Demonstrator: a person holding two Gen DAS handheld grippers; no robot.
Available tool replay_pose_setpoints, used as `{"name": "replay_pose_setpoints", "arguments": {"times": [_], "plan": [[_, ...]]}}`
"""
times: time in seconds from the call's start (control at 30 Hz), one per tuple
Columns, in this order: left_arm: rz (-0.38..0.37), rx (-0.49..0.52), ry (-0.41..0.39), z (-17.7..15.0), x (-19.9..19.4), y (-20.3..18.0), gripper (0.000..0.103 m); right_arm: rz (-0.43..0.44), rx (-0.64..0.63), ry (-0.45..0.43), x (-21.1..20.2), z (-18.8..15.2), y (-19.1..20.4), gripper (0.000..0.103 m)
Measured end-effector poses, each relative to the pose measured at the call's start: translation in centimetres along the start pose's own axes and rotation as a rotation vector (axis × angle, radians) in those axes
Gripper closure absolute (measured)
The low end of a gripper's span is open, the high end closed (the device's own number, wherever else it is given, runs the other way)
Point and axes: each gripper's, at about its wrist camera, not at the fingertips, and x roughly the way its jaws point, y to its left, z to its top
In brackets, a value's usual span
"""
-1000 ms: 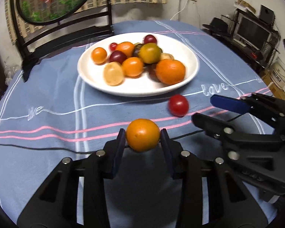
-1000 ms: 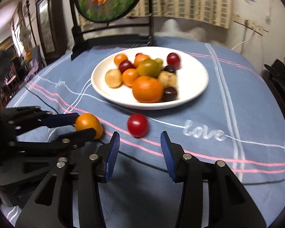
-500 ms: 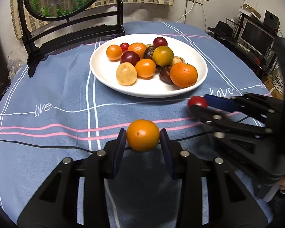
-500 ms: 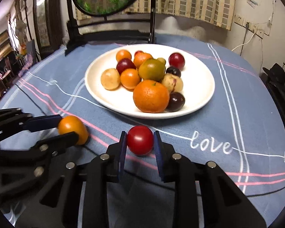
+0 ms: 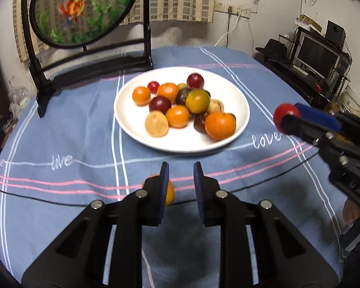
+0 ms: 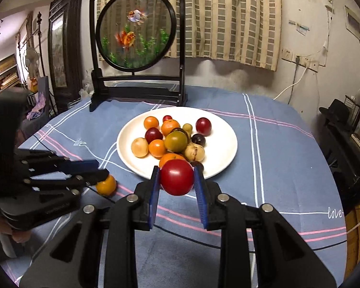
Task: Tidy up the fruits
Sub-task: 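Carry both fruits to the white plate and open both grippers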
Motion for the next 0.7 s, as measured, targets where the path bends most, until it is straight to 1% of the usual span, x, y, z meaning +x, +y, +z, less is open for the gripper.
{"name": "replay_pose_setpoints", "arguments": {"times": [0.03, 0.13, 0.17, 0.2, 0.23, 0.27, 0.3, 0.33, 0.37, 0.47, 0.6, 0.63, 0.67, 0.7], "plan": [[-0.009, 0.000, 0.012, -0.4, 0.4, 0.1, 0.081, 0.005, 0.002, 0.002, 0.0, -0.1, 0.1, 0.075], [0.001, 0.008, 0.045, -1.2, 1.3, 0.2, 0.081, 0.022, 0.013, 0.011, 0.2, -0.4, 0.1, 0.075], [0.000, 0.003, 0.054, -1.4, 1.5, 0.3, 0.075, 0.022, 0.014, 0.014, 0.4, -0.5, 0.1, 0.075], [-0.008, -0.010, 0.057, -1.6, 1.5, 0.5, 0.065, 0.022, 0.014, 0.015, 0.3, -0.5, 0.1, 0.075], [-0.009, -0.018, 0.049, -1.9, 1.3, 0.6, 0.039, 0.023, 0.014, 0.017, 0.3, -0.6, 0.1, 0.075], [0.001, -0.026, 0.027, -2.1, 0.9, 0.9, 0.032, 0.024, 0.014, 0.018, 0.3, -0.7, 0.1, 0.075], [0.011, -0.029, 0.000, -2.5, 0.5, 1.2, 0.032, 0.025, 0.014, 0.018, 0.3, -0.8, 0.1, 0.075], [0.003, -0.025, 0.001, -2.7, 0.3, 1.4, 0.032, 0.030, 0.017, 0.019, 0.3, -1.0, 0.1, 0.075], [-0.004, -0.022, 0.012, -2.9, 0.4, 1.6, 0.032, 0.036, 0.021, 0.022, 0.4, -1.2, 0.1, 0.075], [0.033, -0.016, 0.032, -2.9, 1.4, 2.0, 0.032, 0.045, 0.031, 0.033, 0.9, -1.6, -0.1, 0.075], [0.025, -0.027, 0.060, -1.9, 3.5, 1.8, 0.034, 0.048, 0.037, 0.043, 1.0, -1.8, -0.3, 0.075], [0.027, -0.025, 0.067, -1.8, 3.9, 1.7, 0.040, 0.048, 0.039, 0.042, 1.0, -1.8, -0.3, 0.075], [0.026, -0.025, 0.078, -1.8, 4.3, 1.6, 0.047, 0.050, 0.041, 0.042, 0.9, -1.8, -0.4, 0.075], [0.020, -0.027, 0.096, -2.0, 4.8, 1.5, 0.049, 0.051, 0.042, 0.042, 0.9, -1.9, -0.4, 0.075]]}}
